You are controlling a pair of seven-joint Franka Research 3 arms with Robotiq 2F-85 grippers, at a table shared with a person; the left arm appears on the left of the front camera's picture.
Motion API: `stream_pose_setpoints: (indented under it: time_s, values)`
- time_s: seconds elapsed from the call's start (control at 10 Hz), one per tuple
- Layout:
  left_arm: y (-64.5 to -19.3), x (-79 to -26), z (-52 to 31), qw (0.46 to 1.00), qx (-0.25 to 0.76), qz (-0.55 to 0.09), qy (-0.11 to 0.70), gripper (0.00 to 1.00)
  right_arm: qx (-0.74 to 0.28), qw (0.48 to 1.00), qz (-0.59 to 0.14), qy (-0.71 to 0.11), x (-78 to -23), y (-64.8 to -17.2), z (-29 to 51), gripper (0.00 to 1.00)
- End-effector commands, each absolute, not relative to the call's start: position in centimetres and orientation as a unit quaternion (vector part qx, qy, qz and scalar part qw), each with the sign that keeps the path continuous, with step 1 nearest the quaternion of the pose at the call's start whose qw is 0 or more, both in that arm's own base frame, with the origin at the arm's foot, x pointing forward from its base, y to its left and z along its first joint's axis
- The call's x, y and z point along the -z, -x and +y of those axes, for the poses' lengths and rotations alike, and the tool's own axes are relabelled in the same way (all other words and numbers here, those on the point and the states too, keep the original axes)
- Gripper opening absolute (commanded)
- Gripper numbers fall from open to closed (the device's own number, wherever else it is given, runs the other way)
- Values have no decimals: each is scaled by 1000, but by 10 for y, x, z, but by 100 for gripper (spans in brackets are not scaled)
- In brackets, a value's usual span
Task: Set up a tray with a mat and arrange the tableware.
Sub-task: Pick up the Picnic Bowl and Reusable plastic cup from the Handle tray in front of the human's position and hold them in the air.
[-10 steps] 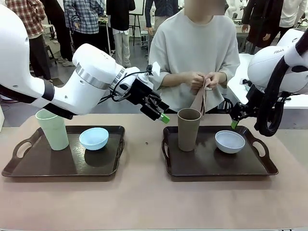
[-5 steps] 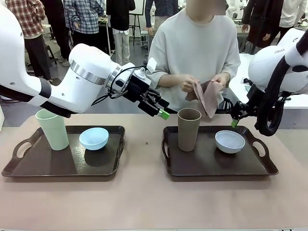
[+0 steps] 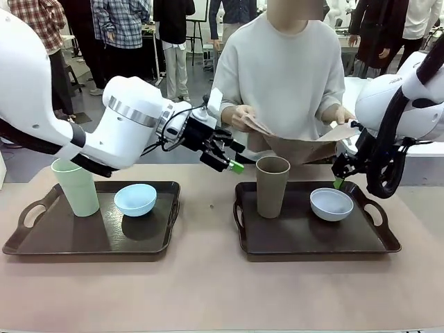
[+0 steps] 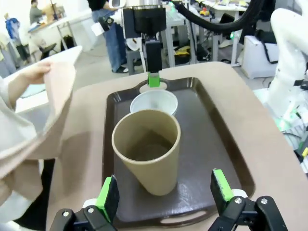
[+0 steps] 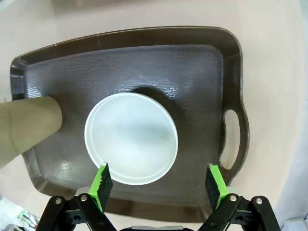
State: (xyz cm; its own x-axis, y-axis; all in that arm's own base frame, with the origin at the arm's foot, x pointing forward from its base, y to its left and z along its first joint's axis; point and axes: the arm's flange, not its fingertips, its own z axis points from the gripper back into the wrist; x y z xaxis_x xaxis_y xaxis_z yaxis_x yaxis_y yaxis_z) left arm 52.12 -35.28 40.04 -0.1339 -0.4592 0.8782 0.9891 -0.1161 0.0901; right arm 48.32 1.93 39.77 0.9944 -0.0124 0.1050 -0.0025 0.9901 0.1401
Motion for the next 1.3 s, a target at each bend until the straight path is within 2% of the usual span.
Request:
stream_pose_setpoints:
  time_s: [0.0,0.2,0.5,0.9,1.2]
  values:
    - [-533,-377,-356,559,638,-383,366,100,17,995,-60,-84,-389,-497,16,100]
    - [-537,-354,-360,599,615,-349,376,100,16,995,-69,-75,-380,-501,14,100]
    - [-537,-331,-371,614,604,-333,384,100,14,996,-59,-63,-358,-510,14,100]
    - [-544,-320,-388,593,603,-367,388,100,7,997,-51,-58,-347,-515,19,100]
    - [-546,-311,-396,594,609,-361,383,100,3,997,-44,-57,-342,-514,23,100]
